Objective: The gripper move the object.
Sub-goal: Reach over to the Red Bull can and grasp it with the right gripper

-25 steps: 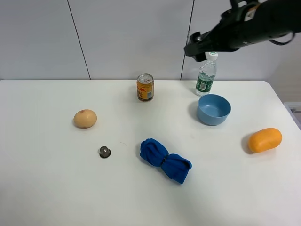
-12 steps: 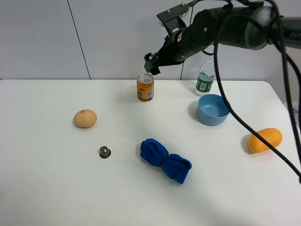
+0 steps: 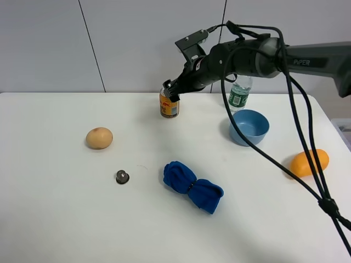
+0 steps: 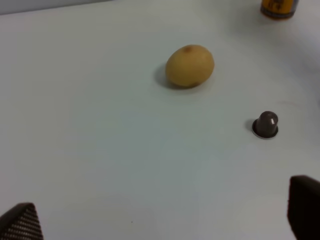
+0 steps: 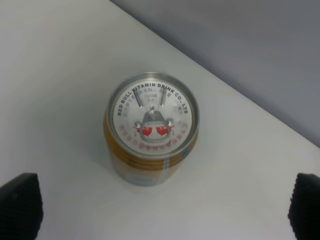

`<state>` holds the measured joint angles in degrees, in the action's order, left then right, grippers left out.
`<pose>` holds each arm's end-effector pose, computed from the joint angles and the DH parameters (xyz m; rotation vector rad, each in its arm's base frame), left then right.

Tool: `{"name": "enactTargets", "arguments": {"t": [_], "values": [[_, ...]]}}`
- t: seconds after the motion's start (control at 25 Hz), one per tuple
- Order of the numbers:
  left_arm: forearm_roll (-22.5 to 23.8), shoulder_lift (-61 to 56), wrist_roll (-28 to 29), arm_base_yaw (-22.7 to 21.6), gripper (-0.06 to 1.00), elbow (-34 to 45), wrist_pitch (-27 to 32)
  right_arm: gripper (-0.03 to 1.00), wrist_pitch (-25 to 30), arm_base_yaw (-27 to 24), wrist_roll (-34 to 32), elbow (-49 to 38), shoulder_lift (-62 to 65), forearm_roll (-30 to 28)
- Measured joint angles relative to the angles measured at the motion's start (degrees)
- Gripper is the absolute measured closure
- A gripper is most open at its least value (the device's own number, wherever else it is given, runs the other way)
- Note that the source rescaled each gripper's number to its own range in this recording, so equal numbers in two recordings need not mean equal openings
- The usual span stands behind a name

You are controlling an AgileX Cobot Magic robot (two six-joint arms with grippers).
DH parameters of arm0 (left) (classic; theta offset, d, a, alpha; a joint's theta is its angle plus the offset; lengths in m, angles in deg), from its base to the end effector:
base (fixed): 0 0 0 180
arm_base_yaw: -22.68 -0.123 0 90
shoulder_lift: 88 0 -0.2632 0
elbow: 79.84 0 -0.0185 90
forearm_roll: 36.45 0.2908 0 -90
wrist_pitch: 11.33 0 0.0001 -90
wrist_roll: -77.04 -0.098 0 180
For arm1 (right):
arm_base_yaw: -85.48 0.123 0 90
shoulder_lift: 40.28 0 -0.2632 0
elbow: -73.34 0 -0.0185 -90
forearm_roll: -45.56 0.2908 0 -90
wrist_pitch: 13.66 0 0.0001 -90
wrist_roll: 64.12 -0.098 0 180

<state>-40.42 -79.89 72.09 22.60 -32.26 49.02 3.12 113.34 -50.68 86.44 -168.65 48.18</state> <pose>0.0571 -0.0058 0.2964 0.0893 2.0215 -0.0271 0.4476 0.2381 0.1563 -0.7735 2.1767 0.1663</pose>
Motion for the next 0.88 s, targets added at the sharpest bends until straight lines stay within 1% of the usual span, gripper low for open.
{"name": "enactTargets", "arguments": {"t": [0.32, 0.64, 0.88], "values": [[0.0, 0.0, 0.0, 0.0, -0.06, 0.0, 0.0, -0.03, -6.4, 0.4, 0.0, 0.0, -3.9, 0.0], [0.0, 0.0, 0.0, 0.0, -0.06, 0.0, 0.0, -0.03, -11.2, 0.4, 0.4, 0.0, -7.0, 0.0], [0.0, 0.0, 0.0, 0.0, -0.06, 0.0, 0.0, -0.03, -17.1, 0.4, 0.8, 0.0, -10.6, 0.0]]}}
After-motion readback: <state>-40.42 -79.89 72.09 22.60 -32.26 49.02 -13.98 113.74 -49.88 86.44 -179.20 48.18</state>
